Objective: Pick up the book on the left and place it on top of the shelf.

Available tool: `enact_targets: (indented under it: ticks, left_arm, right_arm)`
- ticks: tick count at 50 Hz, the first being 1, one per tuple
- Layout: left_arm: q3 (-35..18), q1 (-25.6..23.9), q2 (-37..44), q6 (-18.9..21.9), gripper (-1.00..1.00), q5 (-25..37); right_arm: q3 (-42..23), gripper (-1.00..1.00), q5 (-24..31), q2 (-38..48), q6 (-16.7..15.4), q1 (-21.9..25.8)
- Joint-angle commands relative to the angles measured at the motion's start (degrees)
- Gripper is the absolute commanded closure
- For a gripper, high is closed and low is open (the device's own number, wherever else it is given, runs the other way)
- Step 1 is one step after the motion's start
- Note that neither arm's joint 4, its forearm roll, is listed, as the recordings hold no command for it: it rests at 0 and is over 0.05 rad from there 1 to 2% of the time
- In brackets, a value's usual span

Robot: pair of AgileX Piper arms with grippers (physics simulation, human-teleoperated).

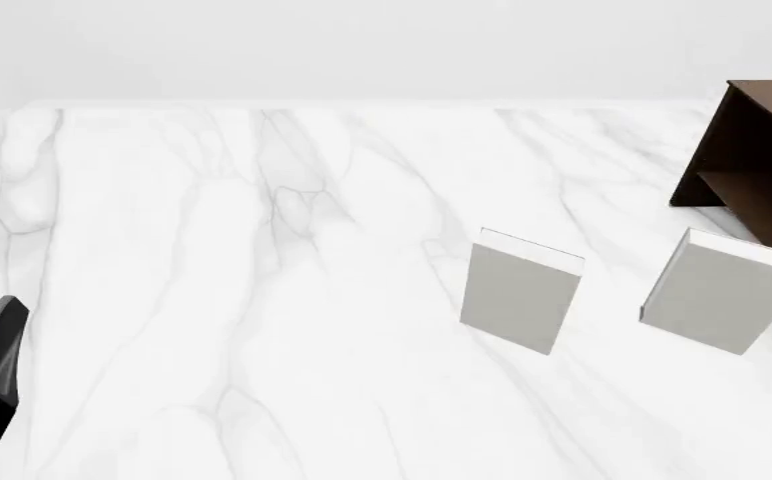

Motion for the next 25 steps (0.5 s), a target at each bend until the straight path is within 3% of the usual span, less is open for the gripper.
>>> enact_targets:
  ticks: [1, 7, 25]
  left_arm:
    - [0.0, 0.0, 0.0, 0.0, -1.0, 0.0]
    - [0.0, 0.0, 0.0, 0.0, -1.0, 0.0]
    - [0.0, 0.0, 0.0, 0.0, -1.0, 0.0]
  right_arm:
    - [-1.8, 1.0, -1.4, 1.7, 0.4, -2.0]
    - [-2.1, 1.0, -2.6, 2.2, -1.2, -3.3]
    - [-2.2, 1.0, -7.2, 8.0, -2.0, -5.4]
